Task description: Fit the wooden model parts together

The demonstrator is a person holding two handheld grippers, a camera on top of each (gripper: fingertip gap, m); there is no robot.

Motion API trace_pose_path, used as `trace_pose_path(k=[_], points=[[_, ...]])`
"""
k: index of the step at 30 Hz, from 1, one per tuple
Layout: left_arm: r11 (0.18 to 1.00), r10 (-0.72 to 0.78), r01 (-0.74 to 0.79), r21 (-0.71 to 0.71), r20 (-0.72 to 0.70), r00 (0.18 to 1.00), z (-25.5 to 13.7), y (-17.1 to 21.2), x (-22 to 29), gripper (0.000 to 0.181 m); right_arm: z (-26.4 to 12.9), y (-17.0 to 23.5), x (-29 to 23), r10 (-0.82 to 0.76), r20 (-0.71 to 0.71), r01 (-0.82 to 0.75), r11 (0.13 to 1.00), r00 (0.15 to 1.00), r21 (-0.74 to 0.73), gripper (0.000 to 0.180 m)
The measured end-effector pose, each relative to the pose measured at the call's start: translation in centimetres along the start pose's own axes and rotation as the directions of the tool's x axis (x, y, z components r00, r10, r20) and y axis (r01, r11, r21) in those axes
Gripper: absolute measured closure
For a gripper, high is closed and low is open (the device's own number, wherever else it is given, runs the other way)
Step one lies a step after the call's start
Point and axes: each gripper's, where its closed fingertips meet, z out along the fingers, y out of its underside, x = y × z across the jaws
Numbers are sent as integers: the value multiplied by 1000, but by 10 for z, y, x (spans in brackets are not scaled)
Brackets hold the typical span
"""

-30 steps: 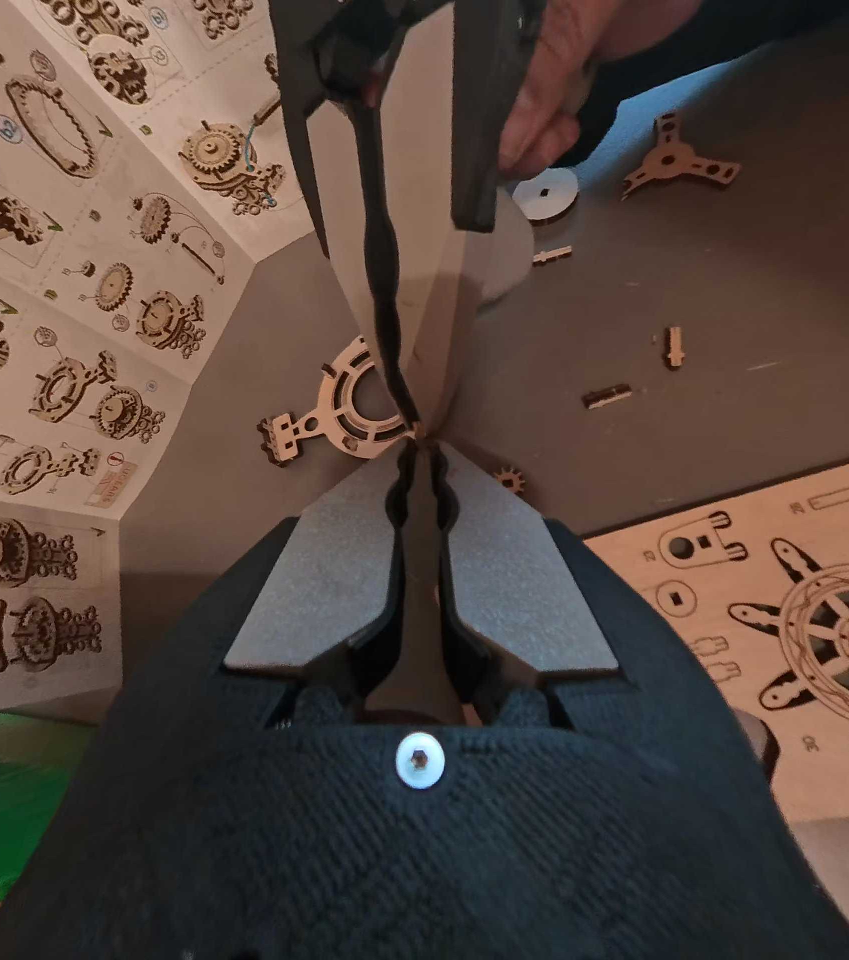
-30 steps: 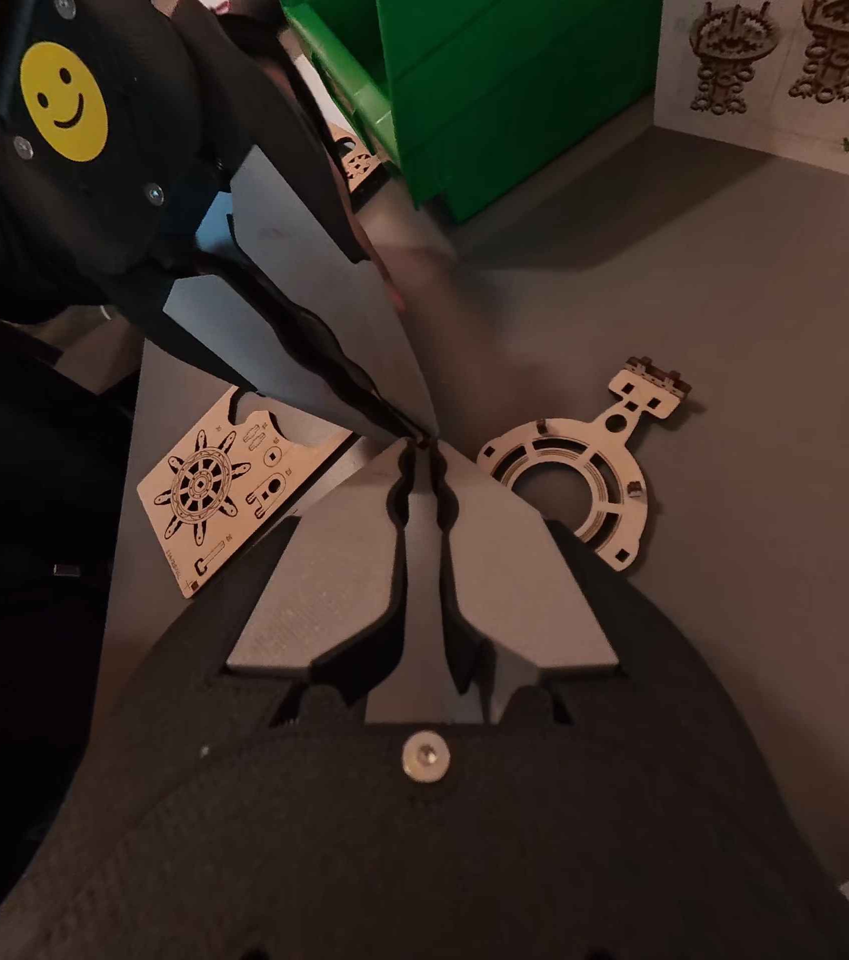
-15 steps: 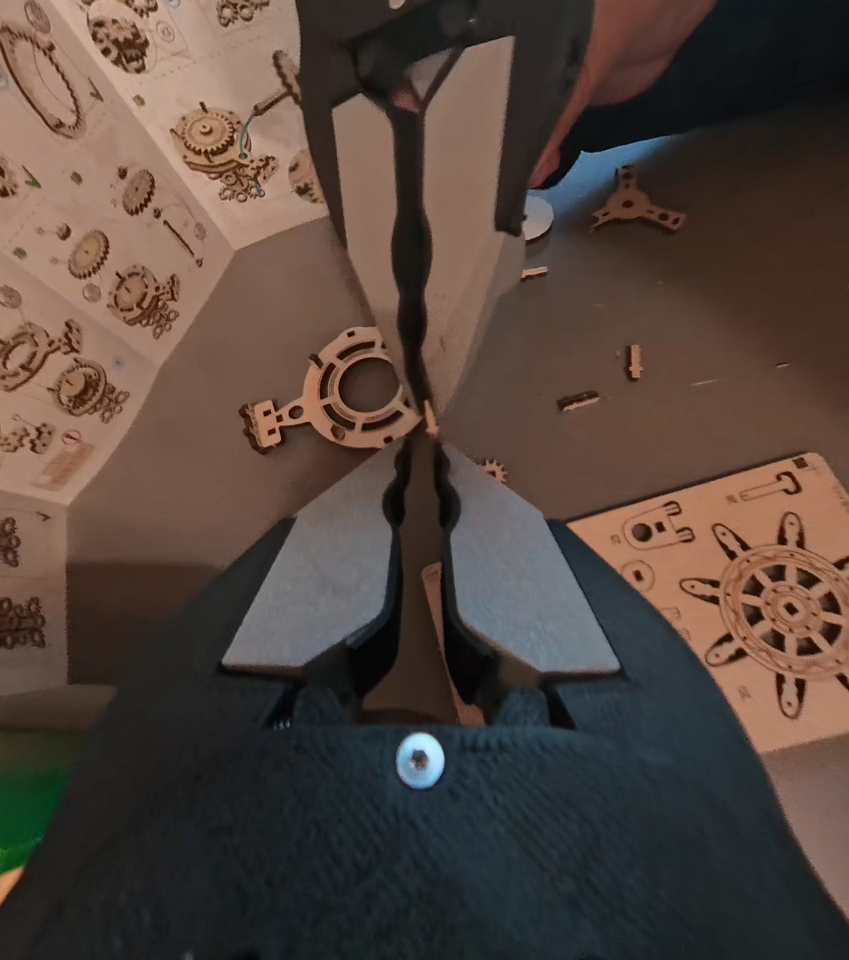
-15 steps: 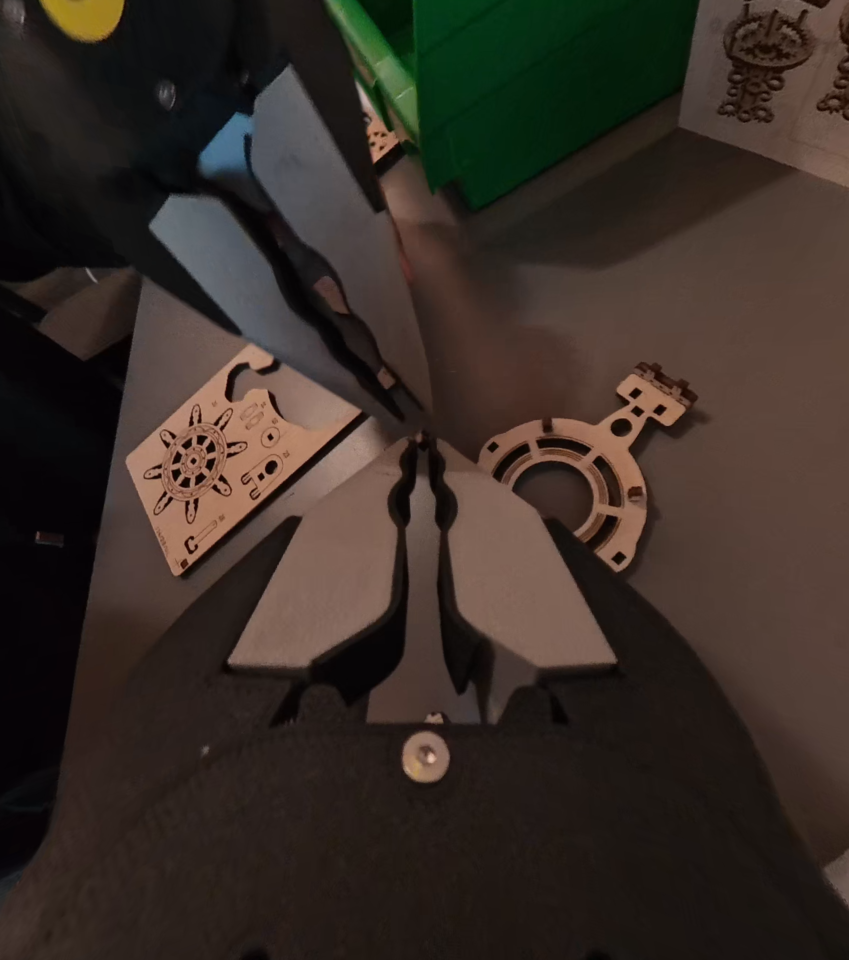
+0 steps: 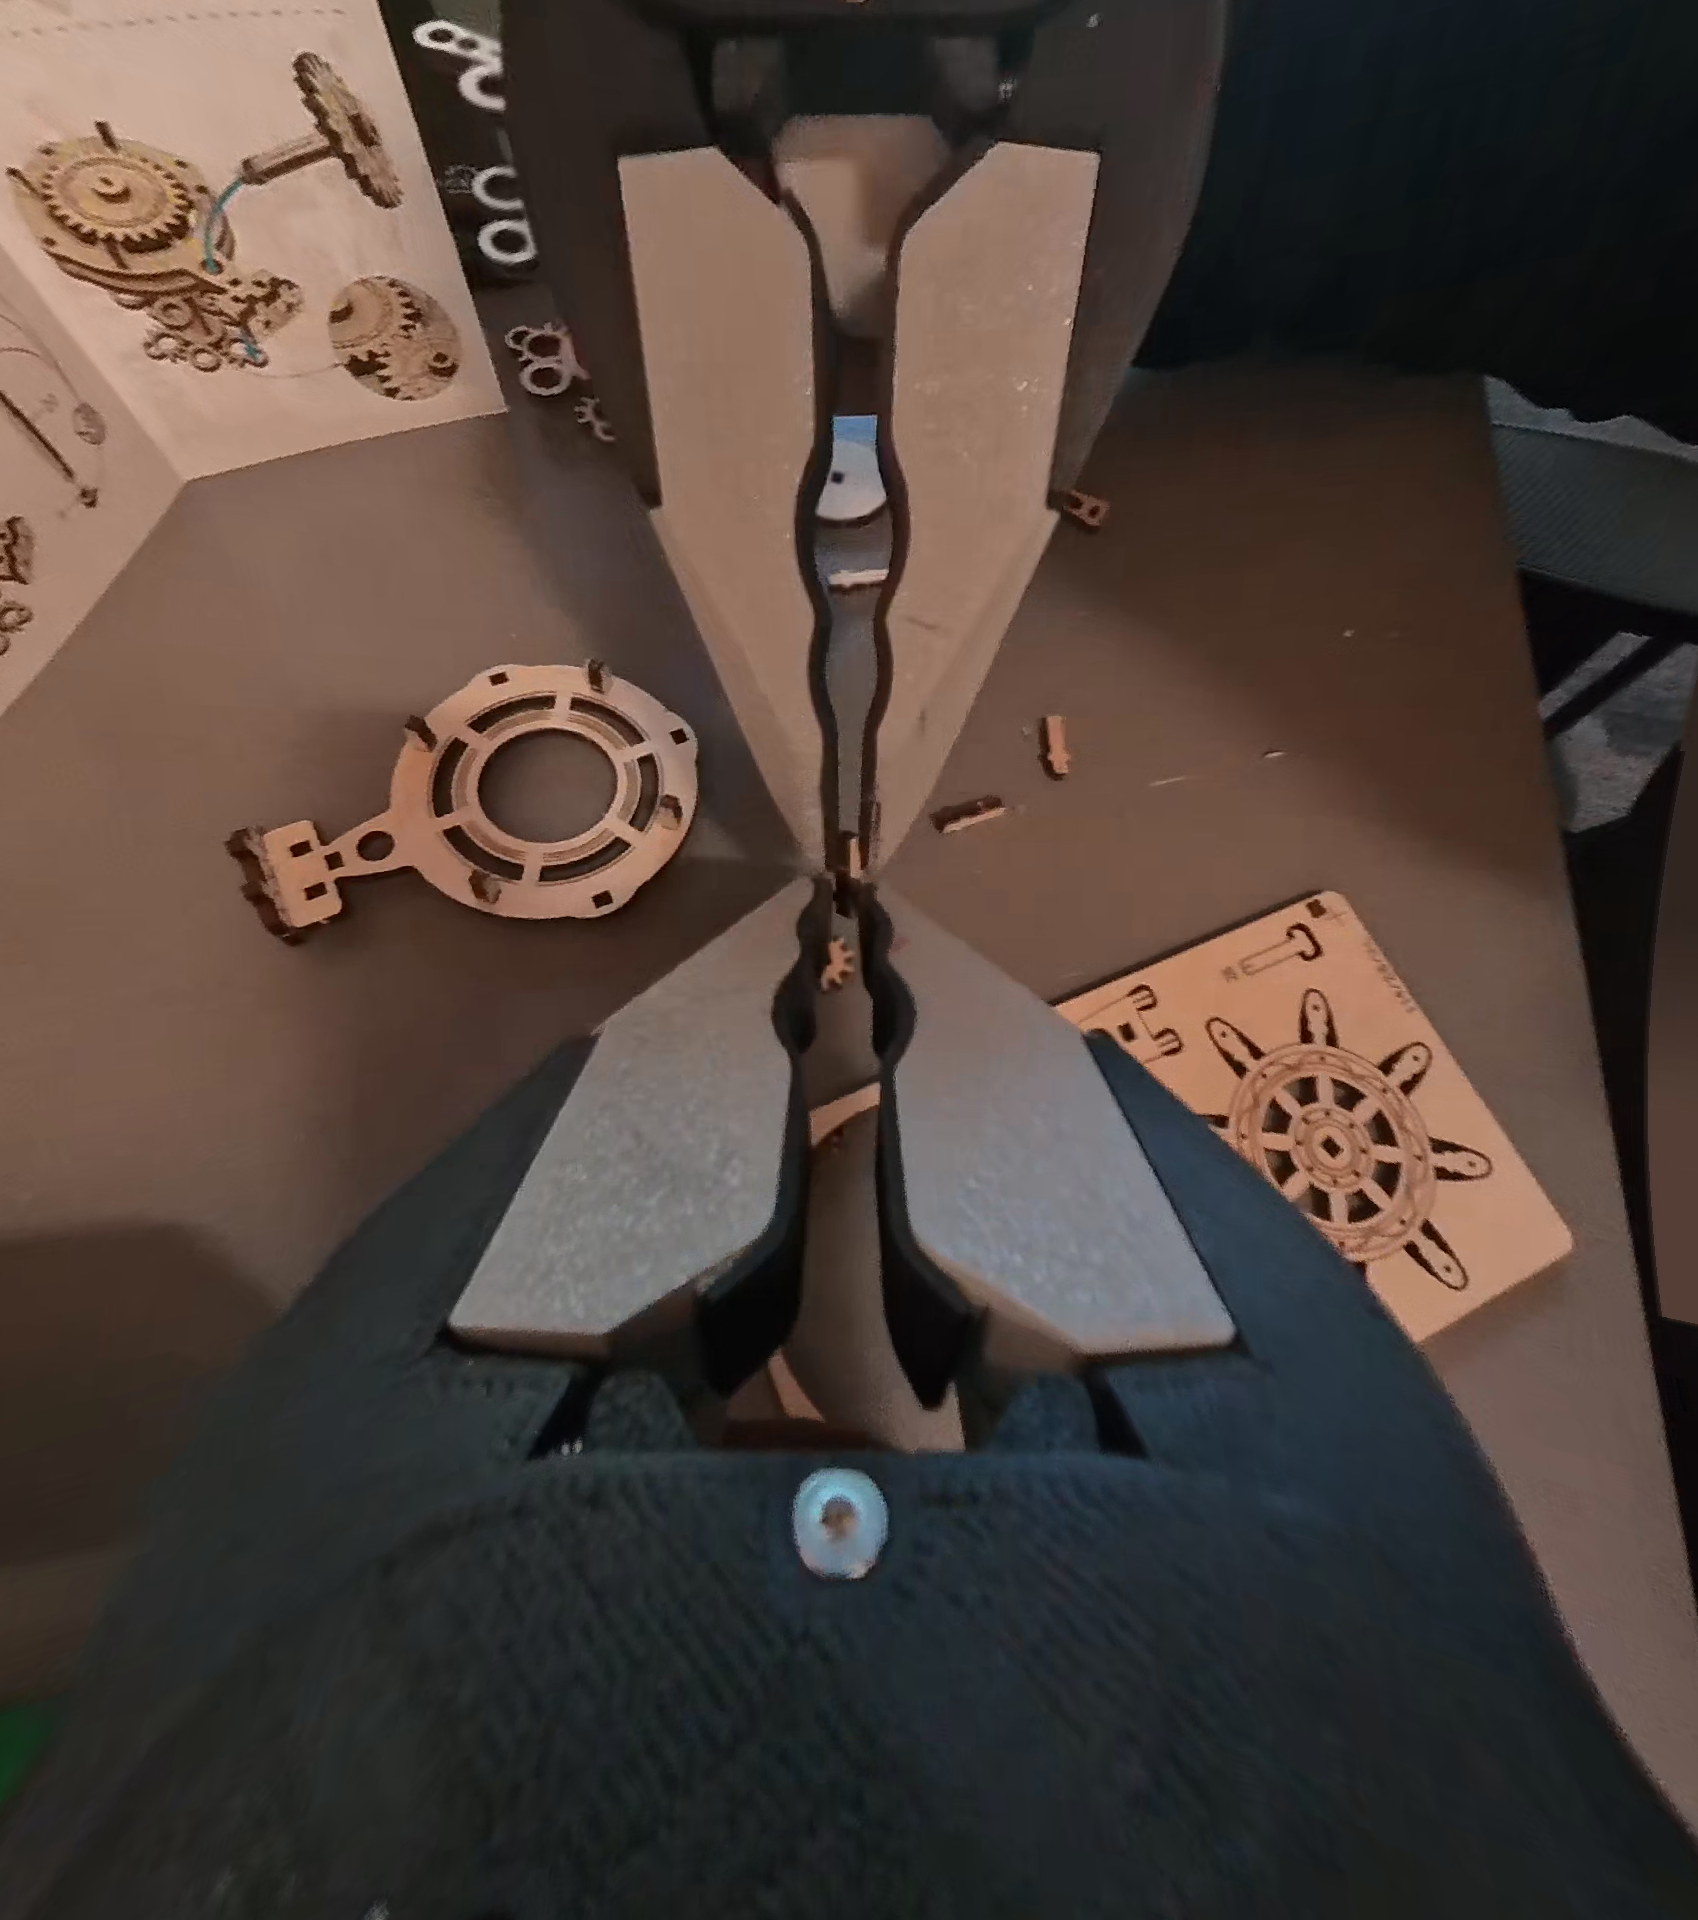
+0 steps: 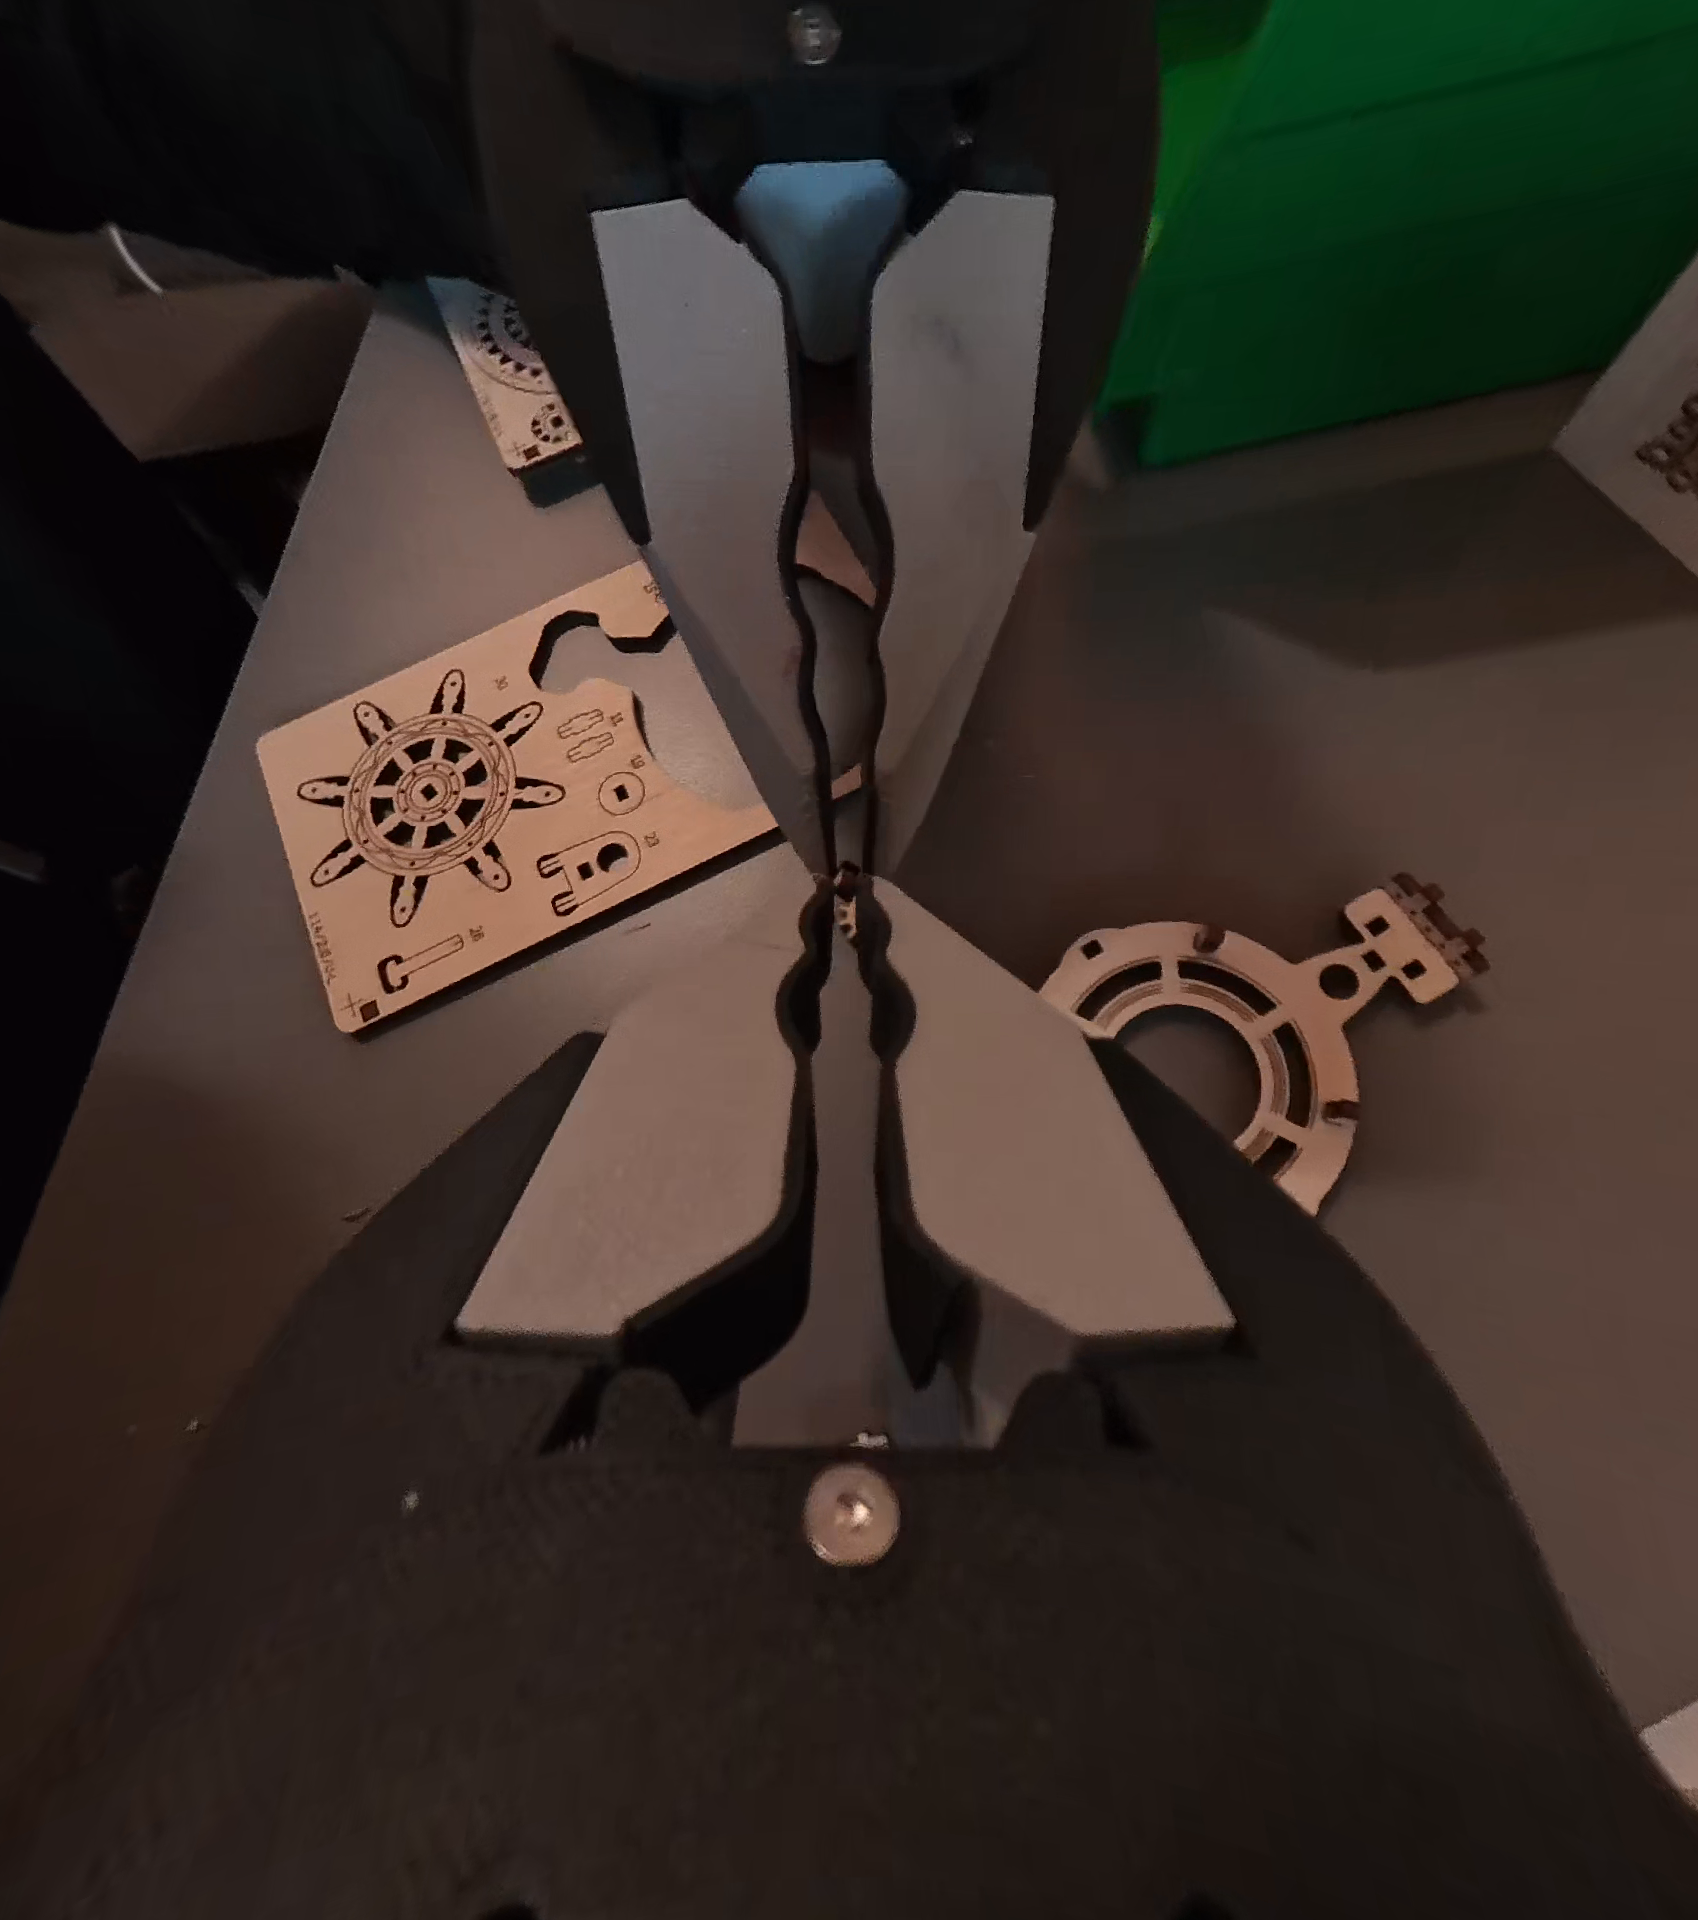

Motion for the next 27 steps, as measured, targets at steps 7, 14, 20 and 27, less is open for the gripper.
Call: trace_pose_path(k=[7,14,20,27], points=[[999,-16,15,30,39,999,-2,-5,-9,180,-3,-3,7,37,-28,-36,999,999,29,179],[996,31,-49,81,218,976,-8,-18,-27,180,-14,-13,24,146,-76,-136,983,986,123,179],[982,174,-189,0,389,904,-8,-22,-34,180,-18,-15,32,219,-80,-205,966,972,158,179],[990,111,-132,45,322,940,-16,-23,-31,179,-20,-8,30,182,-79,-171,977,980,125,180]])
